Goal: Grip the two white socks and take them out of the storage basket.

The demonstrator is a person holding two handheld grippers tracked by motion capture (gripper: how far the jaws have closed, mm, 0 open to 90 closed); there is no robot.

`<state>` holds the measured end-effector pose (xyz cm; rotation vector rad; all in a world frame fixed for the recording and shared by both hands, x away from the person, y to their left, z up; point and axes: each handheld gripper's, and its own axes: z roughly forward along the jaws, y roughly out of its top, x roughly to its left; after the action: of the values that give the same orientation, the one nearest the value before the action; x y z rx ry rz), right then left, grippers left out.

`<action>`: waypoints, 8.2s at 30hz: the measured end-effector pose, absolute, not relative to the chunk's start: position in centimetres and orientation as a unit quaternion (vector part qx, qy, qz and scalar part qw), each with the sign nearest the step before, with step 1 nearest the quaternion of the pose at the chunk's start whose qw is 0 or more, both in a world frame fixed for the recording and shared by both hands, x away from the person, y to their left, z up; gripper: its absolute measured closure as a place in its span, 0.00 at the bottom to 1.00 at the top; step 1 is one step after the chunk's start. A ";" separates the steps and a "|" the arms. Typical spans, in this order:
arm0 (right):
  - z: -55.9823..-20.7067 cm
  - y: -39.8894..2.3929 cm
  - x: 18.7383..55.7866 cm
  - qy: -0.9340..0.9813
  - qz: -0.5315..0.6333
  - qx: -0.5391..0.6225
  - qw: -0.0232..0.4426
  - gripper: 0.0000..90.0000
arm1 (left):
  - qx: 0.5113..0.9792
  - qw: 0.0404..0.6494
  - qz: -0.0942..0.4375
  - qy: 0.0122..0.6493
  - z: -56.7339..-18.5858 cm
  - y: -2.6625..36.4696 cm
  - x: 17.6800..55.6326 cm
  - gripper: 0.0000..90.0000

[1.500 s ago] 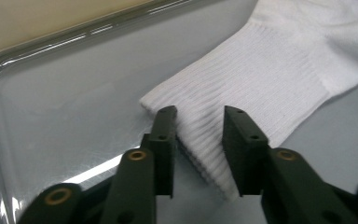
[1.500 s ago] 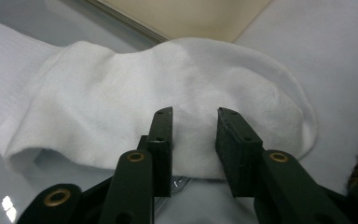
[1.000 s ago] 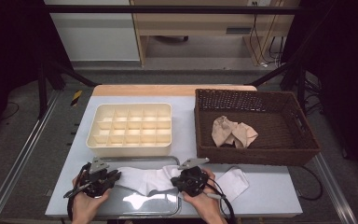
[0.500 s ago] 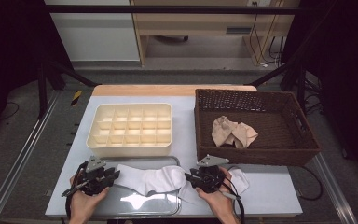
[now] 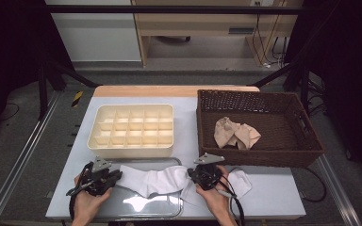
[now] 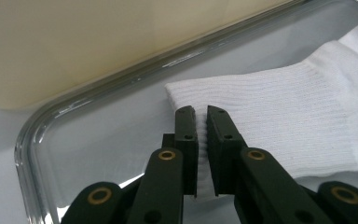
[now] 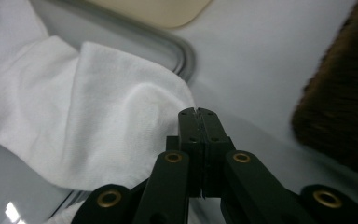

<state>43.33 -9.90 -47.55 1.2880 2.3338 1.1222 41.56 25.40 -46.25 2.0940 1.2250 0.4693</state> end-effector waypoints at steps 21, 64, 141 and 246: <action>-45.9 -13.5 39.7 0.802 0.402 0.422 0.129 0.78 | 0.769 0.390 0.221 0.455 -44.6 25.8 40.8 0.67; -43.9 -13.0 41.4 0.775 0.473 0.403 0.119 0.78 | 0.764 0.424 0.214 0.437 -43.0 23.2 39.1 0.54; -43.4 -24.1 38.8 0.755 0.397 0.487 0.187 1.00 | 0.802 0.447 0.138 0.372 -42.3 14.9 38.9 0.96; -45.5 -17.4 39.9 0.780 0.395 0.470 0.118 0.98 | 0.824 0.365 0.125 0.415 -45.3 21.0 38.9 0.88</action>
<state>39.91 -17.44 -45.50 1.3760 2.2817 1.1568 38.88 21.04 -45.28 2.1191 1.0669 0.3222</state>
